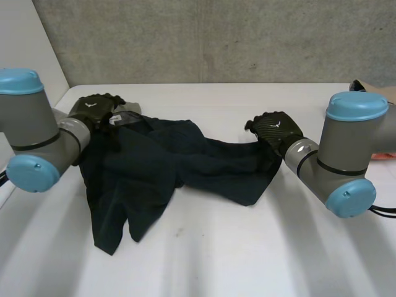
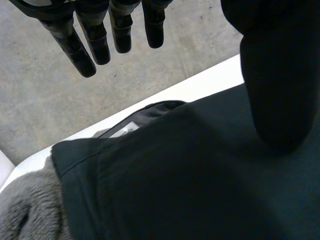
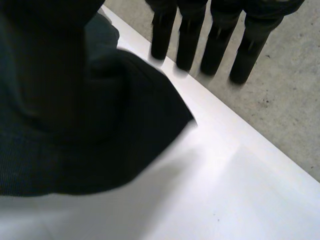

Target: Fold the laundry.

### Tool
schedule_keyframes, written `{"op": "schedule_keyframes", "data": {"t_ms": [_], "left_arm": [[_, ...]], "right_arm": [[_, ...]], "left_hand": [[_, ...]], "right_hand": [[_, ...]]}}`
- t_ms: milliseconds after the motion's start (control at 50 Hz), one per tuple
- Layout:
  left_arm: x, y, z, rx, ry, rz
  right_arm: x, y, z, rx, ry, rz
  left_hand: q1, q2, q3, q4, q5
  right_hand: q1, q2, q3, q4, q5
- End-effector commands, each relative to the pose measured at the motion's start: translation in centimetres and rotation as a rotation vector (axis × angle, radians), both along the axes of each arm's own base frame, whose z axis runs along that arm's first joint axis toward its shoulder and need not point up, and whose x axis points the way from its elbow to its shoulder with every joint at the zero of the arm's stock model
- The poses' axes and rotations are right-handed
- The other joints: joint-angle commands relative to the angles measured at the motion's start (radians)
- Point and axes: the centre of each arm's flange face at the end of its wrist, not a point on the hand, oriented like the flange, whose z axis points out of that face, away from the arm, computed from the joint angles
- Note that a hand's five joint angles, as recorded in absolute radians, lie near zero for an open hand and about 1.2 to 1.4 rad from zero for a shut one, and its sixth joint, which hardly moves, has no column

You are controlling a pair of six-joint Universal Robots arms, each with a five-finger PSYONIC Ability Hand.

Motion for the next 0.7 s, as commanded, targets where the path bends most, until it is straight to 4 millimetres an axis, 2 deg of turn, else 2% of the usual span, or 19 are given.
{"op": "schedule_keyframes", "data": {"t_ms": [20, 180, 240, 280, 300, 340, 360, 380, 400, 480, 500, 560, 580, 640, 660, 700], "left_arm": [[2.9, -2.1, 0.3, -0.009, -0.005, 0.068], [4.7, -4.3, -2.7, 0.048, -0.055, 0.072], [4.6, -4.4, -3.6, 0.076, -0.064, 0.047], [4.5, -4.6, -4.3, 0.088, -0.078, 0.028], [4.4, -4.6, -4.4, 0.085, -0.087, 0.016], [4.2, -4.7, -4.4, 0.078, -0.103, 0.009], [4.0, -4.9, -4.3, 0.063, -0.118, 0.005], [3.9, -5.0, -4.0, 0.049, -0.126, 0.004], [3.9, -5.1, -3.7, 0.036, -0.137, 0.006], [4.0, -6.0, 0.1, -0.093, -0.169, 0.065], [3.8, -6.1, 2.7, -0.165, -0.156, 0.094], [2.3, -5.5, 7.1, -0.292, -0.103, 0.104], [0.9, -4.6, 10.1, -0.374, -0.047, 0.080], [-1.6, -2.6, 14.1, -0.483, 0.039, 0.006], [-3.5, -0.8, 16.5, -0.548, 0.093, -0.063], [-5.4, 1.1, 18.4, -0.602, 0.137, -0.136]], "right_arm": [[-0.8, 0.6, 0.4, 0.041, 0.043, -0.037], [-2.0, 0.8, 0.6, 0.088, 0.086, -0.056], [-2.4, 0.6, 0.8, 0.090, 0.088, -0.066], [-2.8, 0.5, 1.0, 0.089, 0.087, -0.076], [-2.9, 0.4, 1.0, 0.090, 0.086, -0.079], [-3.2, 0.3, 1.3, 0.084, 0.083, -0.085], [-3.3, 0.2, 1.3, 0.085, 0.083, -0.087], [-3.4, 0.2, 1.4, 0.082, 0.081, -0.090], [-3.4, 0.1, 1.6, 0.079, 0.080, -0.091], [-3.7, 0.1, 2.3, 0.067, 0.074, -0.100], [-3.8, 0.0, 2.6, 0.060, 0.069, -0.104], [-4.0, 0.0, 3.2, 0.048, 0.060, -0.110], [-4.1, 0.1, 3.6, 0.039, 0.056, -0.112], [-4.3, 0.1, 4.1, 0.028, 0.052, -0.118], [-4.5, 0.1, 4.4, 0.021, 0.049, -0.121], [-4.6, 0.1, 4.6, 0.014, 0.045, -0.126]], "left_hand": [[-0.023, -0.028, -0.032, -0.026, -0.042], [-0.023, -0.028, -0.031, -0.025, -0.041], [0.109, 0.104, 0.101, 0.106, 0.090], [0.291, 0.286, 0.283, 0.288, 0.272], [0.480, 0.476, 0.472, 0.478, 0.462], [0.713, 0.708, 0.705, 0.711, 0.695], [1.011, 1.006, 1.002, 1.008, 0.992], [1.182, 1.177, 1.174, 1.180, 1.164], [1.198, 1.193, 1.190, 1.196, 1.180], [1.198, 1.194, 1.190, 1.196, 1.180], [1.198, 1.194, 1.190, 1.196, 1.180], [1.198, 1.194, 1.190, 1.196, 1.180], [1.198, 1.194, 1.190, 1.196, 1.180], [1.198, 1.194, 1.190, 1.196, 1.180], [1.198, 1.194, 1.190, 1.196, 1.180], [1.198, 1.194, 1.190, 1.196, 1.180]], "right_hand": [[-0.156, -0.169, -0.179, -0.182, -0.167], [-0.156, -0.169, -0.179, -0.182, -0.167], [-0.156, -0.169, -0.179, -0.182, -0.167], [-0.156, -0.169, -0.179, -0.182, -0.167], [-0.156, -0.169, -0.179, -0.182, -0.167], [-0.156, -0.169, -0.179, -0.182, -0.167], [-0.156, -0.169, -0.179, -0.182, -0.167], [-0.156, -0.169, -0.179, -0.182, -0.167], [-0.156, -0.169, -0.179, -0.182, -0.167], [-0.156, -0.169, -0.179, -0.182, -0.167], [-0.156, -0.169, -0.179, -0.182, -0.167], [-0.156, -0.169, -0.179, -0.182, -0.167], [-0.156, -0.169, -0.179, -0.182, -0.167], [-0.156, -0.169, -0.179, -0.182, -0.167], [-0.156, -0.169, -0.179, -0.182, -0.167], [-0.156, -0.169, -0.179, -0.182, -0.167]]}}
